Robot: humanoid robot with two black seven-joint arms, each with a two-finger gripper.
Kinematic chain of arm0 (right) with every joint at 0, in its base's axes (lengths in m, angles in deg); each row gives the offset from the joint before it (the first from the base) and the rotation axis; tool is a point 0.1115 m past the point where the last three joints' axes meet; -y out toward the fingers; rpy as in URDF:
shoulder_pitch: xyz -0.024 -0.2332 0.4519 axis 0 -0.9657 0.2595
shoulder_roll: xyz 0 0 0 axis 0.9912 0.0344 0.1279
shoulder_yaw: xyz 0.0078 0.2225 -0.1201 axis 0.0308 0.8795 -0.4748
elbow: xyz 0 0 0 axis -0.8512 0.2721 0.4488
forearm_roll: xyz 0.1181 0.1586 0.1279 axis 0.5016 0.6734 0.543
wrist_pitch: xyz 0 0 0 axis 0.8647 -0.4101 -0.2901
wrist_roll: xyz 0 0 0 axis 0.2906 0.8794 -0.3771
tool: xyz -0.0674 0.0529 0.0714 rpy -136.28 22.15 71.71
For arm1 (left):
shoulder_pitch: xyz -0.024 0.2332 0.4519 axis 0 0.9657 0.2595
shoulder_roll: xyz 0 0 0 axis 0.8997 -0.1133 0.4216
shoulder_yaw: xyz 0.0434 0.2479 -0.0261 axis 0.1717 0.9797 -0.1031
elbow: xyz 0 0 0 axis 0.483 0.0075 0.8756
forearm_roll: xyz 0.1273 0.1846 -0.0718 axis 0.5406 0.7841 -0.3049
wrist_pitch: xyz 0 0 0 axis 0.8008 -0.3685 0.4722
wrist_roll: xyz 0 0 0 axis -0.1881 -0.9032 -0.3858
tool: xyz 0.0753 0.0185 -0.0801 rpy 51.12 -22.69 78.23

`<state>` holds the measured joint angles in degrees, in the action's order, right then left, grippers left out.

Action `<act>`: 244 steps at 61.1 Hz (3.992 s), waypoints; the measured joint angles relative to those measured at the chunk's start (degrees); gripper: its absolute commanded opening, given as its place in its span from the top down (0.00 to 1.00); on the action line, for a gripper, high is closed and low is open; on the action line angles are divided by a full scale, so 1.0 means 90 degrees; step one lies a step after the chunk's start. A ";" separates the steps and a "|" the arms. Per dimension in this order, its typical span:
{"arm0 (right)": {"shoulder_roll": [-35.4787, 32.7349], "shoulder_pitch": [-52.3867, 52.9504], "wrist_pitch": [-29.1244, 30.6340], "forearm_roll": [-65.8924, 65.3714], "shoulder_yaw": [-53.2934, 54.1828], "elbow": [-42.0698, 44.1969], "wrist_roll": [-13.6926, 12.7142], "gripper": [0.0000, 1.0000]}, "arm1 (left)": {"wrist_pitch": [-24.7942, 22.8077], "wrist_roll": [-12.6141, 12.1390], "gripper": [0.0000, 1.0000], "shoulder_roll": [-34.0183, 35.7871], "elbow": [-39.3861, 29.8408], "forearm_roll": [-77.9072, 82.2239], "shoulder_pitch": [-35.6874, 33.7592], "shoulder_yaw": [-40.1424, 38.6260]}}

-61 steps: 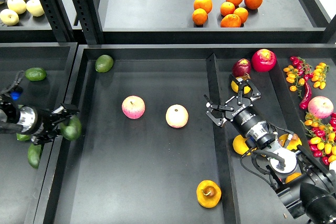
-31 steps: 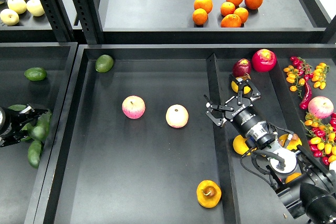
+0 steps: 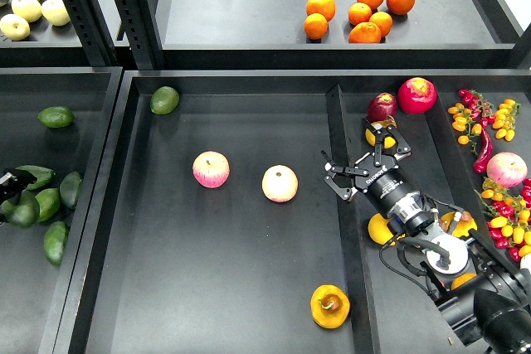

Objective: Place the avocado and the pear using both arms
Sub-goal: 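Withdraw the left gripper from the avocado bin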

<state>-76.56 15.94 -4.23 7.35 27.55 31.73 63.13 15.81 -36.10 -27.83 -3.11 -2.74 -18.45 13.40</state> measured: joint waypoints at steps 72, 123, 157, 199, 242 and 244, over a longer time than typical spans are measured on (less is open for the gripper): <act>0.0000 -0.0107 0.0000 -0.0018 -0.0014 -0.0011 0.0000 0.01 | 0.0000 0.0000 0.58 -0.0835 0.1693 0.0002 0.0101 0.0178; 0.0000 -0.0137 0.0000 -0.0019 -0.0014 -0.0021 0.0000 0.01 | 0.0000 0.0000 0.46 -0.1104 0.1896 -0.0001 0.0187 0.0192; 0.0000 -0.0137 0.0000 -0.0019 -0.0014 -0.0021 0.0000 0.01 | 0.0000 0.0000 0.35 -0.1113 0.1874 -0.0001 0.0186 0.0190; 0.0000 -0.0137 0.0000 -0.0019 -0.0023 -0.0050 0.0000 0.01 | 0.0000 0.0000 0.12 -0.1092 0.1784 -0.0001 0.0105 0.0195; 0.0000 -0.0136 0.0000 -0.0019 -0.0024 -0.0096 0.0000 0.01 | 0.0000 0.0001 0.11 -0.0976 0.0849 -0.0295 0.0077 -0.1010; 0.0000 -0.0137 0.0000 -0.0019 -0.0024 -0.0095 0.0000 0.01 | 0.0000 0.0000 0.11 -0.0976 0.0815 -0.0352 0.0078 -0.1084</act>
<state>-76.56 14.71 -4.23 7.18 27.34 30.88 63.13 15.81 -36.10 -36.62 4.22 -5.91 -17.74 3.64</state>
